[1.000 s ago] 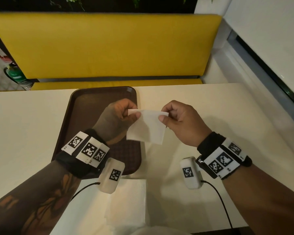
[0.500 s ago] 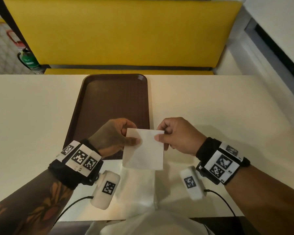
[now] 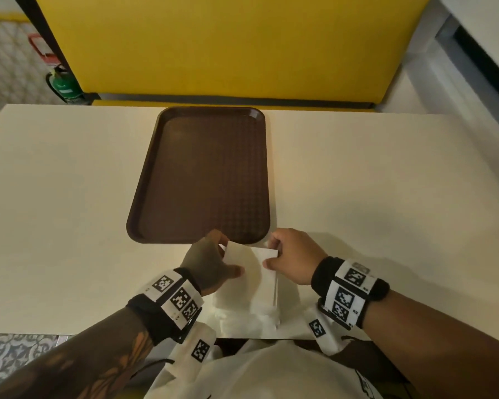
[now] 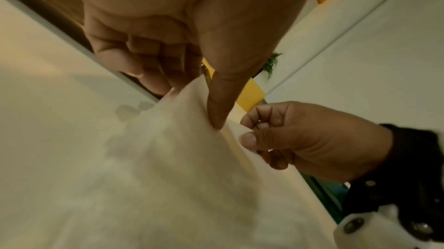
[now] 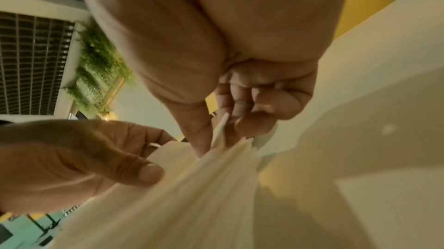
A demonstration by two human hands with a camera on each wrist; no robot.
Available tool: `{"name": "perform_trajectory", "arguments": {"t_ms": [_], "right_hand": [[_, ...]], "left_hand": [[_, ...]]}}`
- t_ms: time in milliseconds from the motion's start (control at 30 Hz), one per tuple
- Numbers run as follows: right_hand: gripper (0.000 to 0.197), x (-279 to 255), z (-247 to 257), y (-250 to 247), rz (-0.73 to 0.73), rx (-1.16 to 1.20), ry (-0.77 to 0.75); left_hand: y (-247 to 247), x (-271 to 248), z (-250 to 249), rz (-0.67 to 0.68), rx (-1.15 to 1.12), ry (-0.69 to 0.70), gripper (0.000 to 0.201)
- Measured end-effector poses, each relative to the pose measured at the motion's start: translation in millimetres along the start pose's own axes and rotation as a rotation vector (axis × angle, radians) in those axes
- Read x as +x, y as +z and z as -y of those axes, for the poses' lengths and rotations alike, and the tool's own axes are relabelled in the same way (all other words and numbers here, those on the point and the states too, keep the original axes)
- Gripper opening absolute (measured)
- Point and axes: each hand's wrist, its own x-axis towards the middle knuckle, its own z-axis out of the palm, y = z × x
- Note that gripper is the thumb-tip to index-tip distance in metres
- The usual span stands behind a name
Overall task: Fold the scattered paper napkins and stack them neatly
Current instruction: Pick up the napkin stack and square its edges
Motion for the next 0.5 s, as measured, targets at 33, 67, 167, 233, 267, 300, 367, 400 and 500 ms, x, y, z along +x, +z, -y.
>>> {"name": "perform_trajectory", "arguments": {"t_ms": [33,67,167,233,267,300,367,400,500], "right_hand": [[0.035,-2.6,0.1,3.1,-0.019,-0.02,0.026],[0.044,-5.2,-0.5,5.9,-0.035,-0.043,0.065],[0.057,-14.5,-0.7,10.0,0.01,-0.045,0.204],[0.043,-20.4,0.6,12.9,0.104,0.052,0.27],[0.035,-22.0,1.1,14.5,0.138,0.122,0.298],[0.031,-22.7,1.9,15.4,0.157,0.187,0.321],[0.031,-20.5,2.8,16.7,0.173,0.296,0.359],[0.036,-18.8,3.9,17.2,0.173,0.336,0.374],[0.044,-14.4,7.5,18.3,0.177,0.4,0.409]], "left_hand": [[2.8,-1.7,1.8,-0.025,0.022,-0.011,0.057],[5.6,-3.4,4.6,-0.039,0.031,-0.028,0.064],[12.1,-5.7,12.6,0.02,-0.005,-0.138,0.072],[15.6,-5.1,16.1,0.068,-0.006,-0.186,0.067],[16.9,-4.3,16.7,0.075,-0.005,-0.196,0.063],[17.7,-3.7,16.6,0.073,-0.013,-0.207,0.058],[18.8,-1.7,16.3,0.08,-0.068,-0.255,0.051],[19.5,-0.4,17.3,0.097,-0.106,-0.278,0.051],[21.8,4.3,21.6,0.143,-0.207,-0.329,0.056]]}}
